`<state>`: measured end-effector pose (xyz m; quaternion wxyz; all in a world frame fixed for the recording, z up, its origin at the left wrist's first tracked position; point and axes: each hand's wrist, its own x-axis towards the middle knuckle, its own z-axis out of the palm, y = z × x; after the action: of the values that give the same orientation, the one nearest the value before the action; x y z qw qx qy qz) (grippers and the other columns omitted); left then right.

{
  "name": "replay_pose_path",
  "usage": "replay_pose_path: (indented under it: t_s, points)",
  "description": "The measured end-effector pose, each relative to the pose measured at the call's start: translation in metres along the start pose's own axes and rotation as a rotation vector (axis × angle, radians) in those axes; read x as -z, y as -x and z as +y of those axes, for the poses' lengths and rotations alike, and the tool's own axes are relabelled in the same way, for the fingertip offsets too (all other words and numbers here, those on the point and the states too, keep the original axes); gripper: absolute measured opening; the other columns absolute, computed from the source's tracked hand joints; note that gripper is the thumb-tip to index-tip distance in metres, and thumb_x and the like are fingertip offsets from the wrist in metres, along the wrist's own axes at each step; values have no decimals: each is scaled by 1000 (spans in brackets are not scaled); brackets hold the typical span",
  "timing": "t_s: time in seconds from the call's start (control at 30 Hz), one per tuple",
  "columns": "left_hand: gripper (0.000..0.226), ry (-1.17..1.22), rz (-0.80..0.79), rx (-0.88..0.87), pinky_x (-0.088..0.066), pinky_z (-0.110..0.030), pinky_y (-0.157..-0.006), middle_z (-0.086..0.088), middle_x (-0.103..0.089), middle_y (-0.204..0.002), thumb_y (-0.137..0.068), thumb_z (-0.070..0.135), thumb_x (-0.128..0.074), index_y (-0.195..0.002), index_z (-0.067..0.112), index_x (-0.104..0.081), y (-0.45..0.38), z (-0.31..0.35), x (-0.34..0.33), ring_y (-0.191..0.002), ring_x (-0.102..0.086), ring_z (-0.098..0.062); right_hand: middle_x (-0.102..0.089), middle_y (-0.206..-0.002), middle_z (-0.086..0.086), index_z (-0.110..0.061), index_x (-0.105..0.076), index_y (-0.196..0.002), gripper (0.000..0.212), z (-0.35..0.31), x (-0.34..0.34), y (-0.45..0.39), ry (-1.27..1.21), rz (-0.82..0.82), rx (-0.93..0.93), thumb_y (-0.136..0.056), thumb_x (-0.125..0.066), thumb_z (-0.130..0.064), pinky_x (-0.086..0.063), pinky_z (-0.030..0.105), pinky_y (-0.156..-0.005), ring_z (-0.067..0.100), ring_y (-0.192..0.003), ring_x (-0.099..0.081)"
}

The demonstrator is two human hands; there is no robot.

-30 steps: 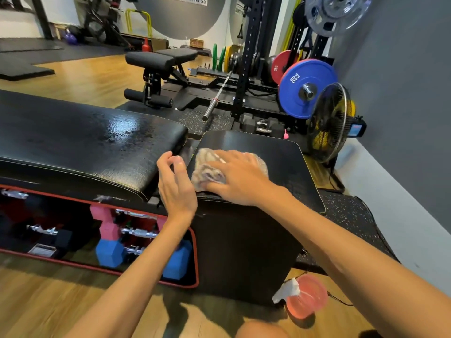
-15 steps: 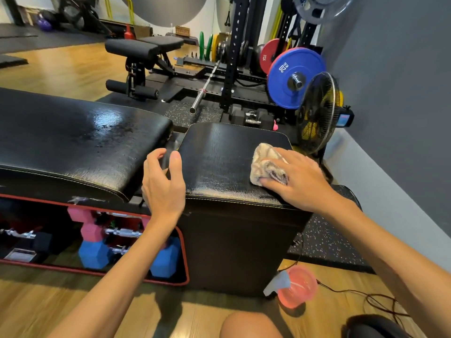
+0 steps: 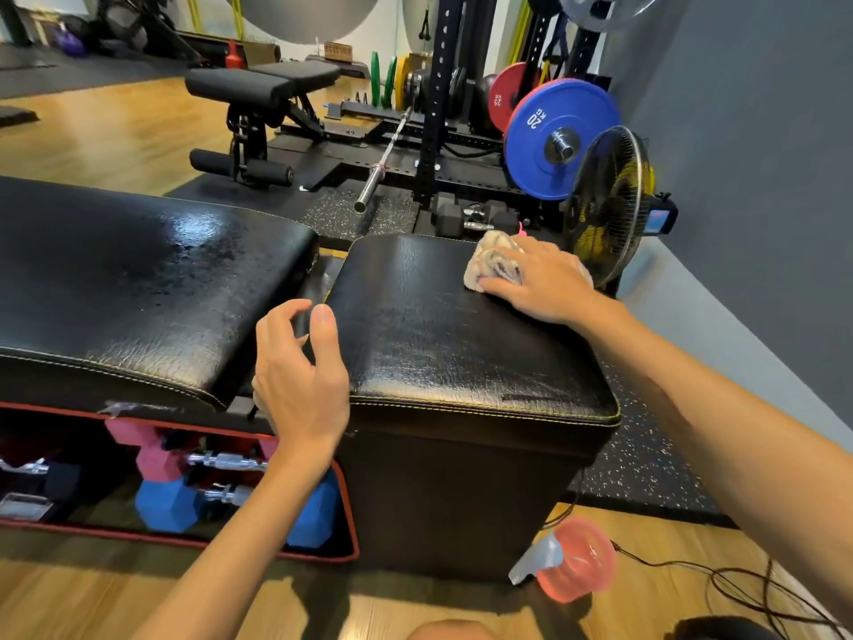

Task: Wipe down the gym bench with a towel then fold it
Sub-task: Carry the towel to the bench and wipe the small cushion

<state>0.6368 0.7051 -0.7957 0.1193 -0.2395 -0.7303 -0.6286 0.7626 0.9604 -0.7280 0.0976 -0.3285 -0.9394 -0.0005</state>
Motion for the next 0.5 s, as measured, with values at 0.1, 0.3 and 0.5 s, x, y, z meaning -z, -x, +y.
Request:
replay_pose_path:
  t_s: [0.1,0.3,0.5]
  points:
    - [55,-18,21,16,-26,-18,-69,-5,-61,-107,-91,52,-29,-109,10,-60,-1,0,-2,-80,-42,6,-46,-146,7,-27,-48,-142,67,1,0,-30,4,-4,-19,-89,-49,-69,-36,49,-102,38,-131,-44]
    - [57,-10,47,29,-26,-19,-69,-6,-60,-107,-92,50,-26,-109,8,-60,1,3,-2,-86,-48,-2,-48,-144,12,-31,-50,-138,59,-18,2,-54,-46,-38,-49,-91,-48,-67,-34,51,-104,44,-129,-45]
    - [56,-48,59,46,-22,-21,-67,-6,-58,-107,-92,50,-22,-105,9,-59,3,6,-1,-87,-47,-6,-41,-149,14,-39,-47,-141,66,-103,-11,-65,-75,-89,143,-86,-44,-74,-30,52,-109,45,-132,-38]
